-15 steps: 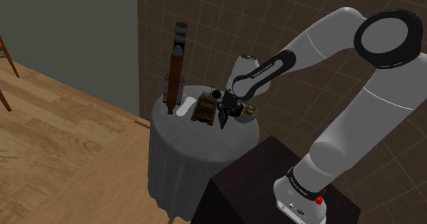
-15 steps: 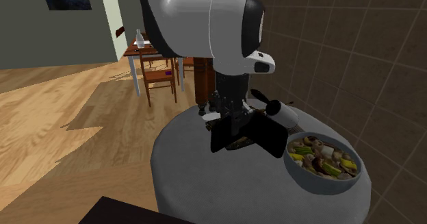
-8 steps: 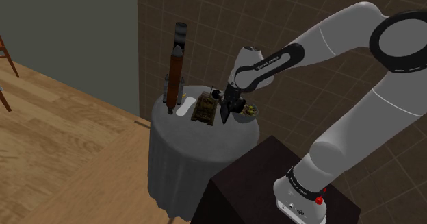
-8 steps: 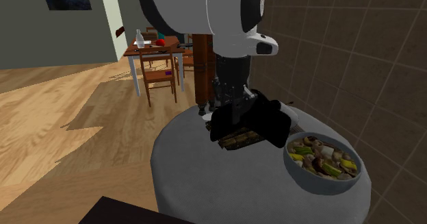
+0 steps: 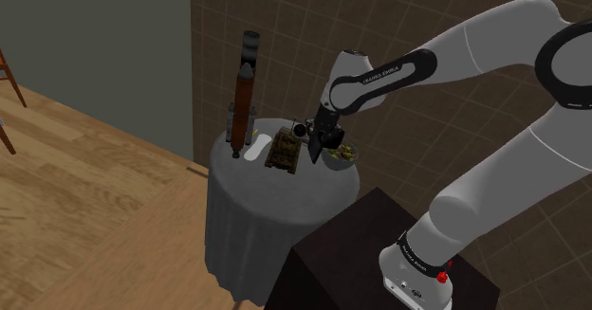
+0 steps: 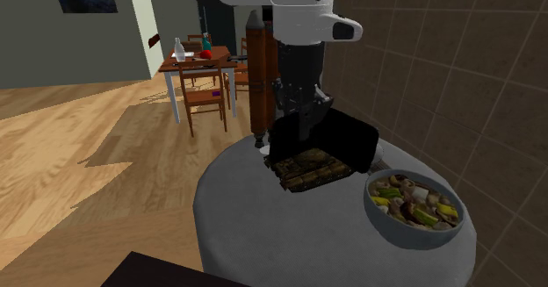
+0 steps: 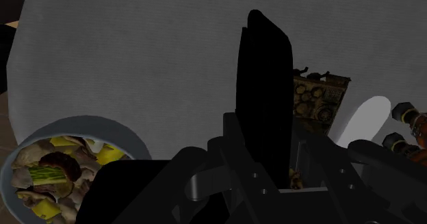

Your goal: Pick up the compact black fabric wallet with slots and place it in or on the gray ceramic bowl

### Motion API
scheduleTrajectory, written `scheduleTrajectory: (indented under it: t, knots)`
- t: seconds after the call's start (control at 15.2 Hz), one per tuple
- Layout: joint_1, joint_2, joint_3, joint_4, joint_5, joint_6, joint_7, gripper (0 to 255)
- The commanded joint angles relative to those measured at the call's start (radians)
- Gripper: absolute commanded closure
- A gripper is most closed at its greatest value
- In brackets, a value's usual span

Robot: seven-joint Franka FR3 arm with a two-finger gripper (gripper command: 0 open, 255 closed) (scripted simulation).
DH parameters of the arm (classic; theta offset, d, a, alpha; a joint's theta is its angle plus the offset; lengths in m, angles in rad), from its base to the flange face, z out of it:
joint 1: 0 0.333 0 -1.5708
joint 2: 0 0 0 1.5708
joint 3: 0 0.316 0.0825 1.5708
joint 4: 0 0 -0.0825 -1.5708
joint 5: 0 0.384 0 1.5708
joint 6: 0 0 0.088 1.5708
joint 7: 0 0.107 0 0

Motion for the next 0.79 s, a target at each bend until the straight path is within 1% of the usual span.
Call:
scheduleTrajectory:
  t: [0.0, 0.13, 0.4, 0.73]
  knots:
    - [0.001, -0.019, -0.001, 0.011, 0.004, -0.030, -0.003, 255]
    - [0.001, -0.032, -0.002, 0.017, 0.006, -0.049, -0.005, 255]
    - [-0.047, 0.000, -0.063, 0.067, -0.005, -0.068, -0.106, 255]
    - [-0.104, 0.059, -0.133, 0.156, -0.011, -0.097, -0.227, 255]
